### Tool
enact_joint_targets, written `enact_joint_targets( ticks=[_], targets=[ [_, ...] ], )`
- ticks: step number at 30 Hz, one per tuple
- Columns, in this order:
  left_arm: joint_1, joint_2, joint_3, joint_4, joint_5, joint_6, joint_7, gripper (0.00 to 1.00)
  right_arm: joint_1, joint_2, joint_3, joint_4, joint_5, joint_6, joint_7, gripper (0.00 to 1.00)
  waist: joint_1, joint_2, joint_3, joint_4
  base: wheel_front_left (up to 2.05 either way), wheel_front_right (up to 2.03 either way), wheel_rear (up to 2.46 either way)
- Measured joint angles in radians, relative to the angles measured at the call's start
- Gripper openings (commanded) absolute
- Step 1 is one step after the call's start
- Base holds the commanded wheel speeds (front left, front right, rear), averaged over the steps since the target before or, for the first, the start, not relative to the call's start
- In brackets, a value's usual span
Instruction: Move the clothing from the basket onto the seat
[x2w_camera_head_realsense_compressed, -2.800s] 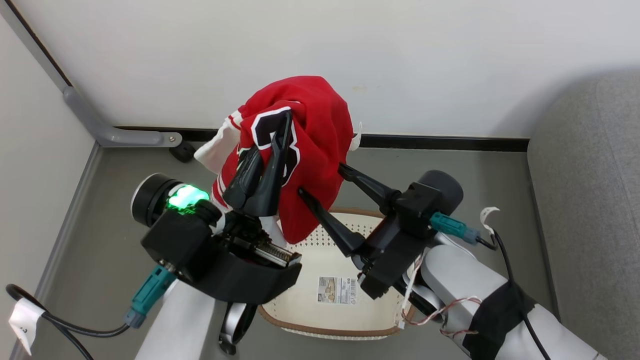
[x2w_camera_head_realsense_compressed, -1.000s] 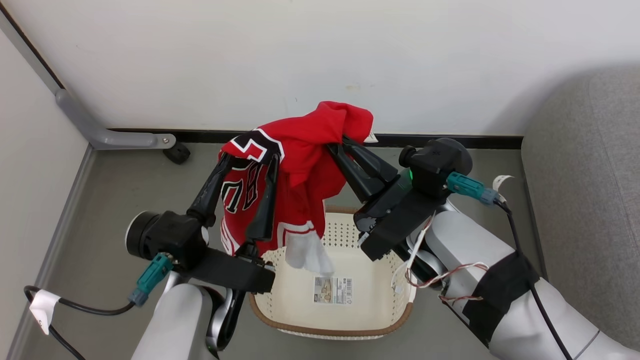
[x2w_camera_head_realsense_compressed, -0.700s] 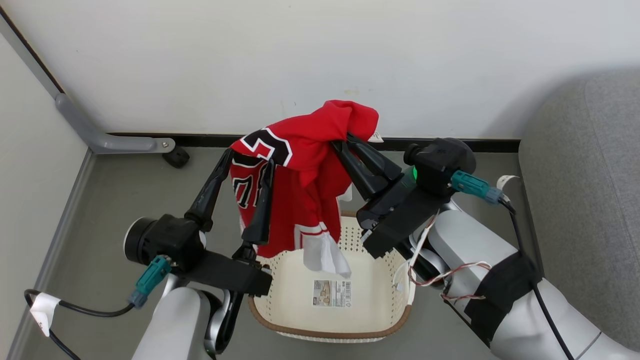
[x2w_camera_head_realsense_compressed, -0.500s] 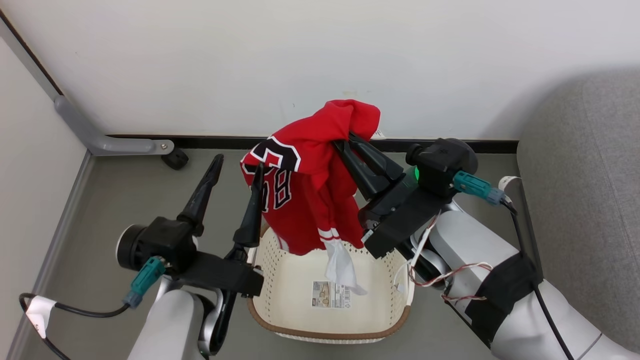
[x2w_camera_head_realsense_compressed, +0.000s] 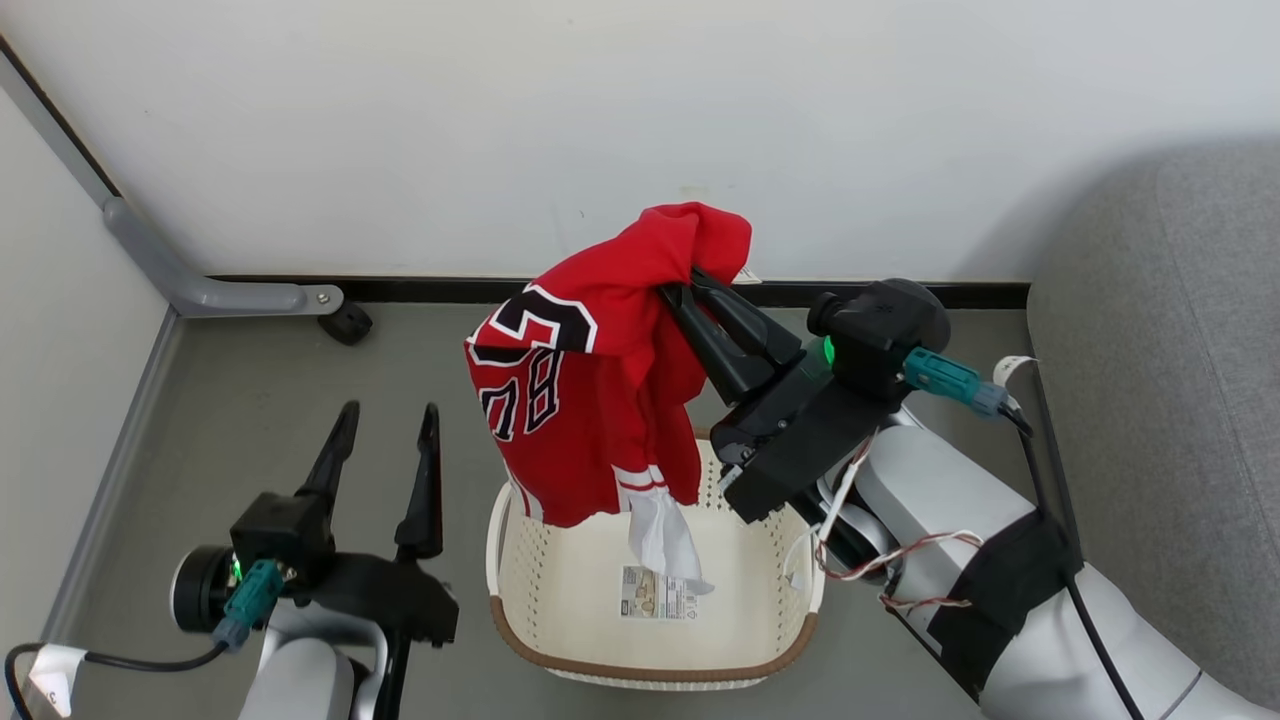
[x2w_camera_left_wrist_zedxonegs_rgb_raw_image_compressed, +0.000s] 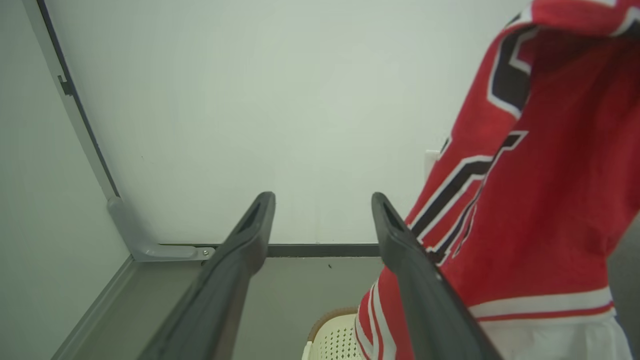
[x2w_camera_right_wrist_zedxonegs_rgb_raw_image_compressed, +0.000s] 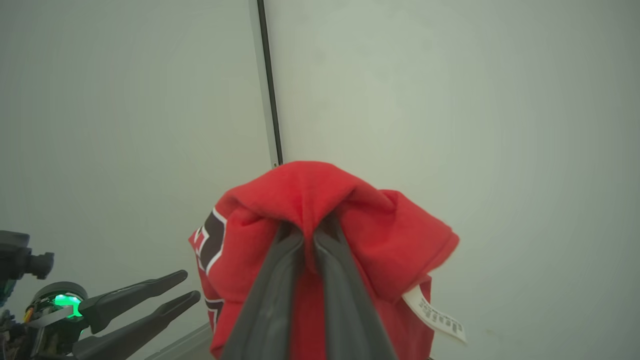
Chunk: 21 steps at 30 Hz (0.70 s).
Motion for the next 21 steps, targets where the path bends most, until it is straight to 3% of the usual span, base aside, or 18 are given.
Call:
enact_joint_targets(
  ticks=[21],
  targets=[
    [0.088,0.016,0.058,0.078,0.028,0.016,0.000,1.00,0.001,0.001,0.003,-0.007,0.001,0.000,0.000,0.00,0.0000,0.0000,-0.019,0.005,0.00,0.00,0.00]
  ],
)
